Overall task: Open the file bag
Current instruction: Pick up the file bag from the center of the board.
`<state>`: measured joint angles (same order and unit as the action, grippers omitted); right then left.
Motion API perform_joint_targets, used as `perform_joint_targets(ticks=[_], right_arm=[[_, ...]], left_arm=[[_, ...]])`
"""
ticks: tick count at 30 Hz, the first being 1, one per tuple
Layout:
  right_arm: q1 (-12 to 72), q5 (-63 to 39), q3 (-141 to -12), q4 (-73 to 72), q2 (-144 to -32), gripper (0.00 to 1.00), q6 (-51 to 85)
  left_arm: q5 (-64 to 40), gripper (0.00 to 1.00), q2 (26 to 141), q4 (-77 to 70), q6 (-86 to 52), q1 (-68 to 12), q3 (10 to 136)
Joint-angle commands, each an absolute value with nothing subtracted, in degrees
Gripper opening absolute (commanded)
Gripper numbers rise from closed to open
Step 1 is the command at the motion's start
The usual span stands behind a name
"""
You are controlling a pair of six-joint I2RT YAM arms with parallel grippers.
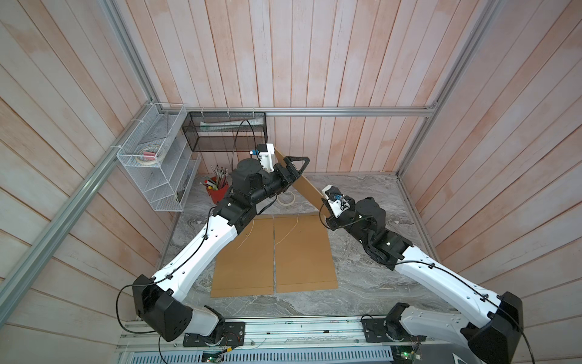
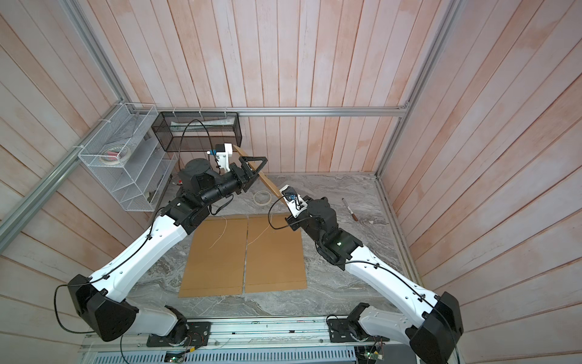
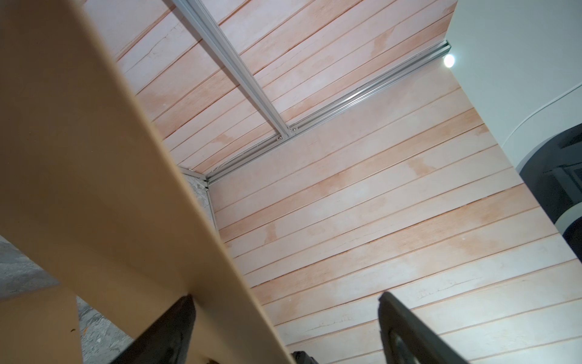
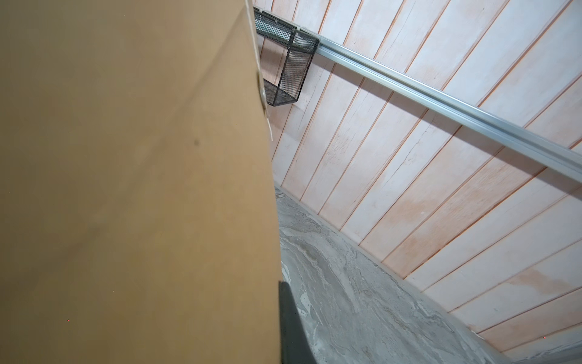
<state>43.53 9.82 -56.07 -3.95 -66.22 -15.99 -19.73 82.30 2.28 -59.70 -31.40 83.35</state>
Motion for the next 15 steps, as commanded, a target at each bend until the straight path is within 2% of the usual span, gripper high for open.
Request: perform_joint_targets(ticks=[1,11,15], right_arm=[[45.09,15.11,-58.62,-5.18,-67.48,0.0,-19.15],[45.66,16.98,-58.71,-7.03,-67.76,0.0,-19.66],[45.68,17.41,-58.58,-7.21,-67.68,0.0,-19.69]], left_arm=[[-22.01,0.89,83.44,5.14,-57.68,-31.2,85.25],[-20.75,0.51,82.54,6.84,-55.46,-31.04,85.24],[-20.57,0.3,82.49,7.03,-54.76,-30.87,85.03]])
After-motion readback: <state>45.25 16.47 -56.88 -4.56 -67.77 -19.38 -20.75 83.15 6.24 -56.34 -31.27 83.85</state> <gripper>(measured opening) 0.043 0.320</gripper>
